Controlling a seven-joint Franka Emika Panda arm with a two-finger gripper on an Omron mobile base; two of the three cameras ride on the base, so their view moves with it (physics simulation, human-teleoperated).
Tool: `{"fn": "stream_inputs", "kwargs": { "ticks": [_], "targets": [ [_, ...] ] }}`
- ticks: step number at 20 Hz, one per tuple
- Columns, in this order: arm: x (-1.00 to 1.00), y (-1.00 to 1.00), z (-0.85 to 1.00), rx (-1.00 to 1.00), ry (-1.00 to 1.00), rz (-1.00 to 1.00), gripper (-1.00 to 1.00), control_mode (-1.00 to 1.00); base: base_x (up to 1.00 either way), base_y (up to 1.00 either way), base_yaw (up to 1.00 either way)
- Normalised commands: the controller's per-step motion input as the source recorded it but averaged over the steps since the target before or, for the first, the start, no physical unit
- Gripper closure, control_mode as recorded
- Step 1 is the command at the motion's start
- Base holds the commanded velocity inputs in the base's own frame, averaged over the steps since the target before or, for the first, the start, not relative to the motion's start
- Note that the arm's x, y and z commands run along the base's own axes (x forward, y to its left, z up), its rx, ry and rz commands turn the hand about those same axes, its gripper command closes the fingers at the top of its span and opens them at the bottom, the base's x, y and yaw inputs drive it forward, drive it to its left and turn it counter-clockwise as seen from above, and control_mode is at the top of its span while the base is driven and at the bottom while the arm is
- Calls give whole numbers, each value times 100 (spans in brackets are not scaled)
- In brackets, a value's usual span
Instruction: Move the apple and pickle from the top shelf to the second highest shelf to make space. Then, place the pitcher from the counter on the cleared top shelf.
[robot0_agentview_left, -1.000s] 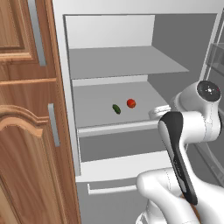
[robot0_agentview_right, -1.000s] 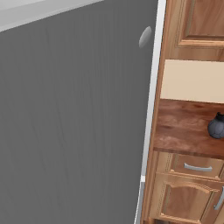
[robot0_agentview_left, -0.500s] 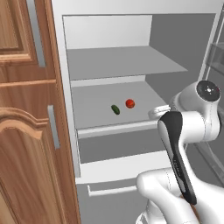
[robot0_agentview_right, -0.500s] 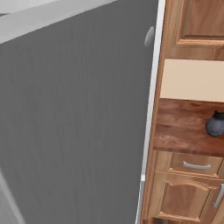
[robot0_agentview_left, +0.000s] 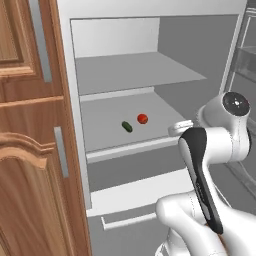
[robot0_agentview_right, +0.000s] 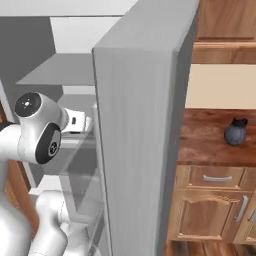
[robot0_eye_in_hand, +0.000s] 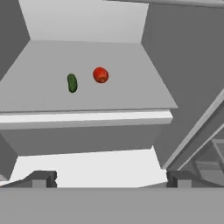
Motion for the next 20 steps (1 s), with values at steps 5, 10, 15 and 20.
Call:
{"fn": "stream_inputs", "kwargs": {
  "ticks": [5,10,15,20],
  "targets": [
    [0,0,0,0,0,0,-100,100,-38,21,-31],
    [0,0,0,0,0,0,-100,100,-61,32,-32],
    [0,0,0,0,0,0,-100,100,-80,29,-29],
    [0,0,0,0,0,0,-100,100,-78,15,-31]
  ]
}}
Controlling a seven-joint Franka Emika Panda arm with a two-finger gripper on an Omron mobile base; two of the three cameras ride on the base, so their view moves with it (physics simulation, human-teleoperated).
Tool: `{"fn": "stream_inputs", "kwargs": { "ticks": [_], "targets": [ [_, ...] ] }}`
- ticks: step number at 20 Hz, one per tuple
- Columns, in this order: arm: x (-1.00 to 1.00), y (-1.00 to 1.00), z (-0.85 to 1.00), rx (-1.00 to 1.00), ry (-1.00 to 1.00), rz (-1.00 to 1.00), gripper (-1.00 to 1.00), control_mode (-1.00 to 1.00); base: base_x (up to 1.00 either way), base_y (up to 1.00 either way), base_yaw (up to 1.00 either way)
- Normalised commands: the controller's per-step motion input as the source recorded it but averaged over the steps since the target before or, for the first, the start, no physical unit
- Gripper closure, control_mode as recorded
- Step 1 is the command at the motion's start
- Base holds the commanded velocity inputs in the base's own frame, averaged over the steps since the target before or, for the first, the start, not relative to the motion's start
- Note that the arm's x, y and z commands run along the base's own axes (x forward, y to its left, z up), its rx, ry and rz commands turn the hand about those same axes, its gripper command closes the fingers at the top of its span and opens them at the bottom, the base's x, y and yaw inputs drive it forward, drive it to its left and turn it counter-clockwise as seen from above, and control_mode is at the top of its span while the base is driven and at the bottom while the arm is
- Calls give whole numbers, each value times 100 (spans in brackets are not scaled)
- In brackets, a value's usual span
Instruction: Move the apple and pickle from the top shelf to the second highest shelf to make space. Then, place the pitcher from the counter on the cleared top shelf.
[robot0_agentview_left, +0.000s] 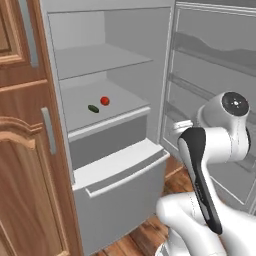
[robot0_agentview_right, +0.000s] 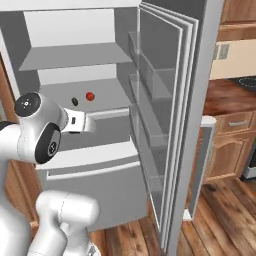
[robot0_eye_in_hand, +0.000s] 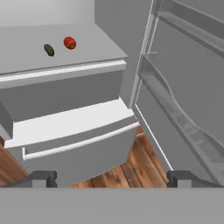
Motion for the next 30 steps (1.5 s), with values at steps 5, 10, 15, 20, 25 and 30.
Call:
{"fn": "stream_inputs", "kwargs": {
  "ticks": [5,10,15,20,25,30],
  "targets": [
    [0,0,0,0,0,0,-100,100,-64,0,-41],
    [0,0,0,0,0,0,-100,100,-44,0,-49],
    [0,0,0,0,0,0,-100,100,-38,0,-56],
    [0,0,0,0,0,0,-100,100,-26,-9,-63],
    [0,0,0,0,0,0,-100,100,-5,-43,-57],
    [0,0,0,0,0,0,-100,100,0,-67,-49]
  ]
}}
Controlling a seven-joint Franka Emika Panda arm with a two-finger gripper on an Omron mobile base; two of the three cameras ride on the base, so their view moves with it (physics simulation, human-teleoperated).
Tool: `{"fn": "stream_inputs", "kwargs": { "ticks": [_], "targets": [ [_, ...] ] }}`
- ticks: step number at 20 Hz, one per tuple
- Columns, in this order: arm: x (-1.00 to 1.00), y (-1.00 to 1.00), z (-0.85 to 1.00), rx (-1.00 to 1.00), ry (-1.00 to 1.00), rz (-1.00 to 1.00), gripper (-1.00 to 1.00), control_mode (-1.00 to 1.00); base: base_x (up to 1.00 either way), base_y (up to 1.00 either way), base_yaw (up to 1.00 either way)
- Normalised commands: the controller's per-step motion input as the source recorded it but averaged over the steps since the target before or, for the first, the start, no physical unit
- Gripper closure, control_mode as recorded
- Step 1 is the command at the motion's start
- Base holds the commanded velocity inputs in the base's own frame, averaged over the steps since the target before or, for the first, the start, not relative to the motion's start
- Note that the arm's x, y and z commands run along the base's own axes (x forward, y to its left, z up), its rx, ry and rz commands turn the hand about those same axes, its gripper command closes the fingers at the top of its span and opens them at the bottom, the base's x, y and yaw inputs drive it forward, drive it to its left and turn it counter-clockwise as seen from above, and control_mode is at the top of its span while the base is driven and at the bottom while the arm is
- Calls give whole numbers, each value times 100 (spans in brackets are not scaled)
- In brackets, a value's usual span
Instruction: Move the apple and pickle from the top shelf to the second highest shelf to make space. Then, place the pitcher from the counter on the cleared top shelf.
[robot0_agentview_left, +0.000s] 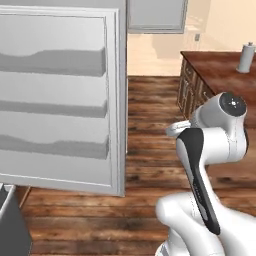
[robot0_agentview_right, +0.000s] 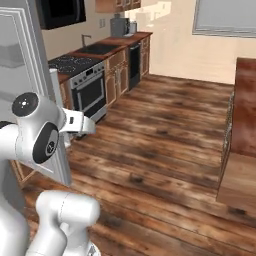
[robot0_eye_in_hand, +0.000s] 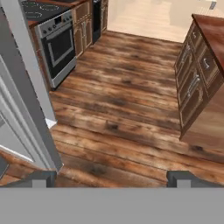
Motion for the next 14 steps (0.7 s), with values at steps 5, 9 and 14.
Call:
{"fn": "stream_inputs", "kwargs": {
  "ticks": [5,9,14],
  "targets": [
    [0,0,0,0,0,0,-100,100,5,-68,-35],
    [0,0,0,0,0,0,-100,100,35,-56,-12],
    [0,0,0,0,0,0,-100,100,74,-25,4]
  ]
}}
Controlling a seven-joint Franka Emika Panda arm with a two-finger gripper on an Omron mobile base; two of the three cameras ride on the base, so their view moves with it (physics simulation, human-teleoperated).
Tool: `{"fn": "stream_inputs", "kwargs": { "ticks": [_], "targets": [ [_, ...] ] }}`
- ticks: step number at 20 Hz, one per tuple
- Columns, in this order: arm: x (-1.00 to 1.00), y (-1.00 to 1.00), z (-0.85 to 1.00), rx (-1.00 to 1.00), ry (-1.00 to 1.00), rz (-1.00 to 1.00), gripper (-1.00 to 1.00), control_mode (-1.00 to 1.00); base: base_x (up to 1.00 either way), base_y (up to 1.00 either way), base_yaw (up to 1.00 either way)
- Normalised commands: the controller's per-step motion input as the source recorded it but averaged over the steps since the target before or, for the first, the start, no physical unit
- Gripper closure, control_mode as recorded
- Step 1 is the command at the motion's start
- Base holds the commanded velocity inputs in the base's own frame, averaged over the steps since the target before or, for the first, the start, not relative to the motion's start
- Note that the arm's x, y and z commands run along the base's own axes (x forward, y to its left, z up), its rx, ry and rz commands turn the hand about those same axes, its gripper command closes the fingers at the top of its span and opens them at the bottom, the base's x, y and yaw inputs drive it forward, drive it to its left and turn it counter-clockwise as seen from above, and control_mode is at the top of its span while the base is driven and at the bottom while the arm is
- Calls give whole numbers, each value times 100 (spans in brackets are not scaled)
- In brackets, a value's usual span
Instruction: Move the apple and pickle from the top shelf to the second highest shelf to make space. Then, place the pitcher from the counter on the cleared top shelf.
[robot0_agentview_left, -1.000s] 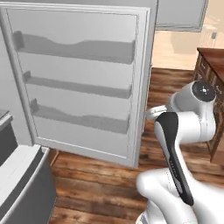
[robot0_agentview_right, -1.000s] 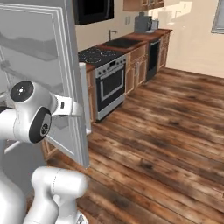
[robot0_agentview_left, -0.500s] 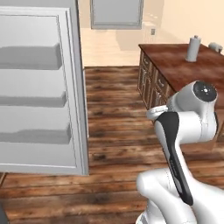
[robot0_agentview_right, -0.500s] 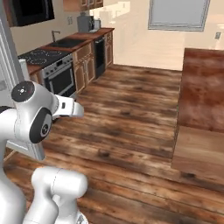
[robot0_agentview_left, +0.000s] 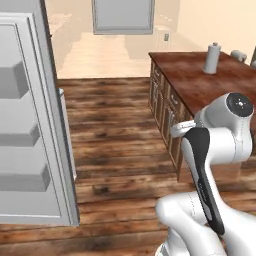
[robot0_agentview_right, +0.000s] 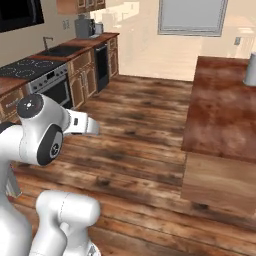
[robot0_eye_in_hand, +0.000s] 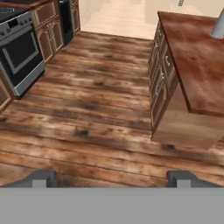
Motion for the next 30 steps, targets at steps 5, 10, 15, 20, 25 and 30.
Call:
{"fn": "stream_inputs", "kwargs": {
  "ticks": [5,10,15,20,25,30],
  "targets": [
    [0,0,0,0,0,0,-100,100,91,-6,21],
    [0,0,0,0,0,0,-100,100,92,-8,31],
    [0,0,0,0,0,0,-100,100,74,0,40],
    [0,0,0,0,0,0,-100,100,67,11,43],
    [0,0,0,0,0,0,-100,100,62,19,42],
    [0,0,0,0,0,0,-100,100,68,15,40]
  ]
}}
